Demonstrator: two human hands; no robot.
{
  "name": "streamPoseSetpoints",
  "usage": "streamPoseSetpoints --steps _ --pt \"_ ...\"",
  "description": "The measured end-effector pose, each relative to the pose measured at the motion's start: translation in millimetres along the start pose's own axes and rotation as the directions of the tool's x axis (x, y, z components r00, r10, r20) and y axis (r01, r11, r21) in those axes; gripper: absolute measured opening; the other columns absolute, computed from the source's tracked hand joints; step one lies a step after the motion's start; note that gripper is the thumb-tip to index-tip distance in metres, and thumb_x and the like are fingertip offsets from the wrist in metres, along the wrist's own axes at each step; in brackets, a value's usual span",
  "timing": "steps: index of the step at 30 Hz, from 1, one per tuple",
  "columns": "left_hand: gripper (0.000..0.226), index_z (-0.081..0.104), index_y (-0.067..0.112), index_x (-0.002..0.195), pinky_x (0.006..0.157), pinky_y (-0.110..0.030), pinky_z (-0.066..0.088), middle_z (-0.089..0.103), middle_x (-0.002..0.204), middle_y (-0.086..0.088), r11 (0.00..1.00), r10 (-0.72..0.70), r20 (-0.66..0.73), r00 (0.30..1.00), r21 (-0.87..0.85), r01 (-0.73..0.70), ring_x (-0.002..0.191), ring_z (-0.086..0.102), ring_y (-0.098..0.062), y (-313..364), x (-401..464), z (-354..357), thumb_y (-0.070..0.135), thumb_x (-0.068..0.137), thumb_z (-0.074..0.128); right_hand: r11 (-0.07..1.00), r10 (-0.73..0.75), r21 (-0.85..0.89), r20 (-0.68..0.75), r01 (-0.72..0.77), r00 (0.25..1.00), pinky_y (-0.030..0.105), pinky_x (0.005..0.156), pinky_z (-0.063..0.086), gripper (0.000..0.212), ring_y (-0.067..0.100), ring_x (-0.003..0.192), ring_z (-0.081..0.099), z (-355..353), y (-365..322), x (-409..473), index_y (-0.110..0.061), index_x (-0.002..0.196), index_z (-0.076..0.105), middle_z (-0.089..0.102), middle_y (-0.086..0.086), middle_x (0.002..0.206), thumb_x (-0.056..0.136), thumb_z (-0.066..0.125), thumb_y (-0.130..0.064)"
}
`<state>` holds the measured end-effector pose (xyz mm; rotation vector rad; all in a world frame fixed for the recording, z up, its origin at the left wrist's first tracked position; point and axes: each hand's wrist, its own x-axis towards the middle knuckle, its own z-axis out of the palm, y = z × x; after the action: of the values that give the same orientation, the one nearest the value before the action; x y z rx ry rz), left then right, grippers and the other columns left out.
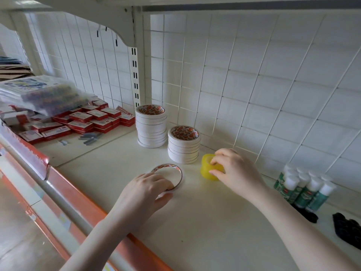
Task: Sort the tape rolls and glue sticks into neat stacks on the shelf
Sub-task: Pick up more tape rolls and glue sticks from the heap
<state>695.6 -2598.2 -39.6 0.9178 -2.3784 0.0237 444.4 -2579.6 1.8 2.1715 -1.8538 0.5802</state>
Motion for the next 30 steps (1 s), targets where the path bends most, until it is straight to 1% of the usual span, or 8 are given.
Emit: streamPoseSetpoints --steps 1,4,9,15,20,25,28,30 --pt "0.021 0.063 0.026 0.075 0.059 -0.017 0.039 0.059 0.068 0.015 1.0 0.001 -0.006 1.0 -0.002 -0.001 0.064 0.054 -0.008 0 0 0 0.04 0.079 0.047 1.0 0.026 0.011 0.03 -0.026 0.999 0.03 0.079 0.042 0.024 0.022 0.103 0.056 -2 0 1 -0.016 0.1 0.065 0.06 -0.003 0.111 0.08 0.071 -0.03" --pt "0.021 0.063 0.026 0.075 0.062 -0.017 0.038 0.059 0.068 0.015 1.0 0.004 -0.025 1.0 -0.003 -0.004 0.064 0.053 -0.007 1 0 1 0.039 0.079 0.048 0.994 0.091 0.041 0.146 -0.098 0.985 0.028 0.077 0.036 0.044 0.021 0.109 0.053 -6 0 7 -0.022 0.119 0.05 0.057 -0.004 0.121 0.082 0.066 -0.04" --pt "0.019 0.063 0.027 0.076 0.062 -0.017 0.038 0.059 0.069 0.014 1.0 0.006 -0.028 1.0 -0.014 -0.006 0.064 0.053 -0.007 1 0 1 0.039 0.078 0.048 0.98 0.115 0.13 0.256 -0.152 0.96 0.027 0.098 0.034 0.066 0.019 0.128 0.043 -5 3 13 -0.021 0.14 0.037 0.045 -0.001 0.142 0.084 0.066 -0.039" --pt "0.02 0.063 0.026 0.076 0.062 -0.017 0.038 0.06 0.069 0.015 1.0 0.011 -0.032 0.999 -0.006 -0.011 0.065 0.053 -0.006 1 0 1 0.039 0.079 0.048 0.969 0.132 0.16 0.303 -0.187 0.944 0.029 0.102 0.034 0.07 0.021 0.129 0.042 -5 5 16 -0.016 0.142 0.036 0.042 0.003 0.142 0.083 0.067 -0.035" --pt "0.02 0.063 0.028 0.076 0.058 -0.015 0.039 0.06 0.07 0.016 1.0 0.007 -0.016 1.0 -0.002 -0.007 0.065 0.054 -0.006 1 1 -1 0.041 0.078 0.047 0.964 0.144 0.16 0.351 -0.211 0.925 0.027 0.096 0.035 0.066 0.023 0.121 0.046 -6 7 21 -0.011 0.138 0.042 0.046 0.007 0.132 0.082 0.069 -0.033" --pt "0.018 0.062 0.03 0.08 0.058 -0.022 0.046 0.059 0.072 0.016 0.999 0.029 -0.014 0.999 -0.014 -0.029 0.066 0.055 -0.007 1 0 -4 0.041 0.08 0.048 0.964 0.137 0.163 0.382 -0.212 0.914 0.026 0.099 0.034 0.069 0.02 0.124 0.043 -7 8 21 -0.015 0.142 0.037 0.042 0.004 0.136 0.083 0.066 -0.037" --pt "0.016 0.061 0.031 0.083 0.062 -0.02 0.044 0.059 0.074 0.017 0.999 0.039 -0.017 0.999 -0.035 -0.039 0.067 0.055 -0.005 -1 -1 -9 0.041 0.083 0.049 0.972 0.134 0.132 0.377 -0.197 0.916 0.031 0.101 0.036 0.074 0.019 0.126 0.042 -9 7 18 -0.02 0.144 0.032 0.039 0.0 0.139 0.083 0.065 -0.045" --pt "0.018 0.063 0.03 0.083 0.064 -0.018 0.042 0.06 0.075 0.018 0.998 0.06 -0.039 0.997 -0.028 -0.061 0.067 0.056 -0.005 -3 4 -17 0.04 0.084 0.049 0.982 0.128 0.088 0.328 -0.165 0.936 0.031 0.099 0.037 0.07 0.018 0.127 0.041 -12 5 14 -0.023 0.144 0.031 0.037 -0.004 0.14 0.086 0.059 -0.048"
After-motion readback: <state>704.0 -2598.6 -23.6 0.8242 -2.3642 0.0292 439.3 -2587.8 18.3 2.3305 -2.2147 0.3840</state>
